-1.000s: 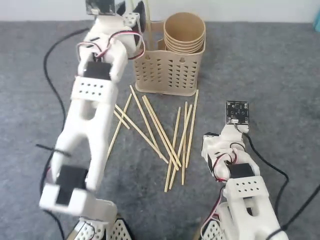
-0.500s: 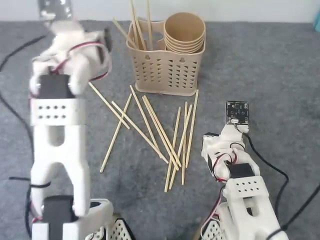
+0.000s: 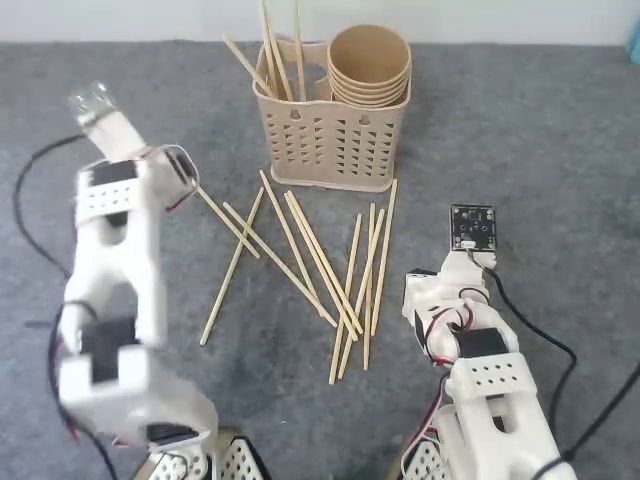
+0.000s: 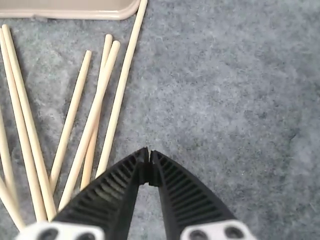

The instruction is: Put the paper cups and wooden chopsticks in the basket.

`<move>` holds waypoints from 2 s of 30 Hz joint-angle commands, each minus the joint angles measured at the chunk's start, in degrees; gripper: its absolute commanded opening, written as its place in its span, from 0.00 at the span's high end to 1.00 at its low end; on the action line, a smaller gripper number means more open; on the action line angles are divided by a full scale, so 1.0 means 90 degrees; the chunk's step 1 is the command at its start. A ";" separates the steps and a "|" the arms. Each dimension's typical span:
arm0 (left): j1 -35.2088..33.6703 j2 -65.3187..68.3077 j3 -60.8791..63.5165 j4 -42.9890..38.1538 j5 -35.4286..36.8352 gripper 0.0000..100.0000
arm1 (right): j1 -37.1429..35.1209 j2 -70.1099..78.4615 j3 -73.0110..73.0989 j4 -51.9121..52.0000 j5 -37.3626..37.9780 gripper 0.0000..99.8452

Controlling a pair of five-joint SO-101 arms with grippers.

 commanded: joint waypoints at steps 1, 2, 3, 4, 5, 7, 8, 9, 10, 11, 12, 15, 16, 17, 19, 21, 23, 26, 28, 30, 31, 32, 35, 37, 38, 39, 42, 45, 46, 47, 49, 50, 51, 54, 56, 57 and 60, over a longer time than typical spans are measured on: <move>-0.0059 0.1534 -0.1460 0.0098 0.0361 0.83 | -0.0044 -0.0200 -0.0049 0.0005 0.0059 0.99; -0.0068 0.1895 -0.1871 0.0274 0.0400 0.83 | -0.0044 -0.0200 -0.0049 0.0005 0.0059 0.99; -0.0068 0.2217 -0.2271 0.0479 0.0459 0.83 | -0.0044 -0.0200 -0.0049 0.0005 0.0068 0.99; -0.0068 0.2530 -0.2662 0.0694 0.0527 0.83 | -0.0044 -0.0200 -0.0049 0.0005 0.0078 0.99; -0.0068 0.2813 -0.3062 0.0938 0.0625 0.83 | -0.0044 -0.0200 -0.0049 0.0005 0.0078 0.99; -0.0049 0.3370 -0.3863 0.1368 0.0821 0.83 | -0.0044 -0.0210 -0.0049 0.0005 0.0078 0.99; -0.0049 0.3614 -0.4254 0.1534 0.0879 0.83 | -0.0044 -0.0210 -0.0049 0.0005 0.0078 0.99; -0.0039 0.3839 -0.4596 0.1661 0.0908 0.83 | -0.0044 -0.0210 -0.0049 0.0005 0.0078 0.99; -0.0039 0.4044 -0.4947 0.1797 0.0908 0.83 | -0.0044 -0.0210 -0.0049 0.0005 0.0088 0.99; -0.0039 0.4210 -0.5241 0.1895 0.0908 0.83 | -0.0044 -0.0210 -0.0049 0.0005 0.0088 0.99; -0.0039 0.4366 -0.5524 0.2012 0.0899 0.83 | -0.0044 -0.0210 -0.0049 0.0005 0.0088 0.99; -0.0029 0.4679 -0.6325 0.2481 0.0899 0.83 | -0.0044 -0.0200 -0.0049 -0.0015 0.0117 0.99; -0.0029 0.4747 -0.6549 0.2676 0.0899 0.83 | -0.0044 -0.0171 -0.0059 -0.0044 0.0215 0.99; -0.0029 0.4767 -0.6755 0.2882 0.0899 0.83 | -0.0044 -0.0151 -0.0059 -0.0054 0.0322 0.99; -0.0029 0.4767 -0.7145 0.3282 0.0899 0.83 | -0.0054 -0.0151 -0.0059 -0.0054 0.0400 0.99; -0.0029 0.4767 -0.7536 0.3624 0.0899 0.83 | -0.0151 -0.0161 -0.0059 -0.0015 0.0430 0.99; -0.0049 0.4806 -0.7849 0.3858 0.0899 0.83 | -0.0220 -0.0181 -0.0049 0.0005 0.0440 0.99; -0.0059 0.4816 -0.7985 0.3907 0.0899 0.83 | -0.0220 -0.0181 -0.0049 0.0005 0.0440 0.99; -0.0029 0.4835 -0.7946 0.3780 0.0899 0.83 | -0.0220 -0.0190 -0.0049 0.0005 0.0440 0.99; 0.0000 0.4913 -0.7839 0.3565 0.0899 0.83 | -0.0220 -0.0190 -0.0049 0.0005 0.0440 0.99; 0.0049 0.4991 -0.7810 0.3438 0.0899 0.83 | -0.0220 -0.0190 -0.0049 0.0005 0.0440 0.99; 0.0078 0.5079 -0.7800 0.3350 0.0899 0.83 | -0.0220 -0.0200 -0.0049 0.0005 0.0440 0.99; 0.0137 0.5411 -0.7810 0.3126 0.0908 0.83 | -0.0200 -0.0200 -0.0049 0.0005 0.0449 0.99; 0.0225 0.5568 -0.7810 0.3038 0.0908 0.83 | -0.0190 -0.0200 -0.0049 0.0005 0.0449 0.99; 0.0254 0.5617 -0.7819 0.3009 0.0908 0.83 | -0.0190 -0.0200 -0.0049 0.0005 0.0449 0.99; 0.0293 0.5656 -0.7829 0.2989 0.0908 0.83 | -0.0200 -0.0200 -0.0049 0.0015 0.0449 0.99; 0.0352 0.5802 -0.7917 0.2930 0.0908 0.83 | -0.0200 -0.0210 -0.0049 0.0015 0.0449 0.99; 0.0361 0.5968 -0.7946 0.2950 0.0908 0.86 | -0.0190 -0.0210 -0.0049 0.0015 0.0449 0.99; 0.0352 0.5978 -0.7946 0.2960 0.0908 0.89 | -0.0181 -0.0210 -0.0049 0.0015 0.0449 0.99; 0.0342 0.5978 -0.7946 0.2969 0.0908 0.93 | -0.0171 -0.0210 -0.0049 0.0015 0.0449 0.99; 0.0322 0.5988 -0.7946 0.3126 0.0908 1.00 | -0.0171 -0.0210 -0.0049 0.0015 0.0449 0.99; 0.0332 0.5988 -0.7946 0.3282 0.0908 0.98 | -0.0171 -0.0210 -0.0049 0.0015 0.0449 0.99; 0.0352 0.5988 -0.7956 0.3458 0.0908 0.99 | -0.0171 -0.0210 -0.0049 0.0015 0.0449 0.99; 0.0449 0.5988 -0.8044 0.4103 0.0947 0.99 | -0.0171 -0.0210 -0.0049 0.0015 0.0449 0.99; 0.0547 0.5988 -0.8181 0.4640 0.1123 0.99 | -0.0190 -0.0210 -0.0049 0.0015 0.0440 0.99; 0.0606 0.5988 -0.8259 0.4874 0.1153 0.99 | -0.0200 -0.0210 -0.0049 0.0015 0.0430 0.99; 0.0762 0.5988 -0.8415 0.5148 0.1006 0.99 | -0.0210 -0.0210 -0.0039 0.0015 0.0420 0.99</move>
